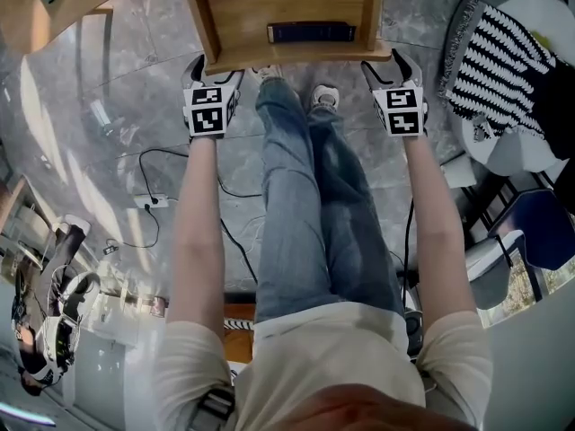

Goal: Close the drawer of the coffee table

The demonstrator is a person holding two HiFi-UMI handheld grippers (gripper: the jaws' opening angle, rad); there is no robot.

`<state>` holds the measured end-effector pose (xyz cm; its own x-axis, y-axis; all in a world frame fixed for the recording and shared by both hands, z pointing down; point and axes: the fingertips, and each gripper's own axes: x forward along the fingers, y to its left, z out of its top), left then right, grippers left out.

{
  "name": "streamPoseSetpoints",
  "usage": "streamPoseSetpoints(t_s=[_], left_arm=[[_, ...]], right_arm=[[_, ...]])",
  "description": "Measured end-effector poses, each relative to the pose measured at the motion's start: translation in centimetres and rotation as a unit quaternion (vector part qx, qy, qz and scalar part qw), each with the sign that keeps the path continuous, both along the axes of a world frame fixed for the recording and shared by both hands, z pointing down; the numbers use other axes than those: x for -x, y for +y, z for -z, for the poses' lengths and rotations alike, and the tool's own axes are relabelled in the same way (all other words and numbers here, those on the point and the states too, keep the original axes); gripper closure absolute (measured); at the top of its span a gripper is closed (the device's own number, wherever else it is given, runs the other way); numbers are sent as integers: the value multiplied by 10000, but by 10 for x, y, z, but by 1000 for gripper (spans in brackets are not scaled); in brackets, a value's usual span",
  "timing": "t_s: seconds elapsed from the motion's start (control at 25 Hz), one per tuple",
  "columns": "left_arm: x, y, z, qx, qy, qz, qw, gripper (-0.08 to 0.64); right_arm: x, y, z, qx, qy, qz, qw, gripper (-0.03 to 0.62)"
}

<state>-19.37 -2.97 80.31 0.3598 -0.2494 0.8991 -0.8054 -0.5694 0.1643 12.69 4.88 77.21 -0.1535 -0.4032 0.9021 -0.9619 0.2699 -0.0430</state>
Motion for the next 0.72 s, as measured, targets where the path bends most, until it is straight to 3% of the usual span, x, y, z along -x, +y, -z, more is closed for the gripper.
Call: streamPoseSetpoints(t_s=[0.72], left_arm=[[-2,2,-5,216,53,132,9997,210]], right_arm=[[0,-9,-13,382,253,83,9989,305]])
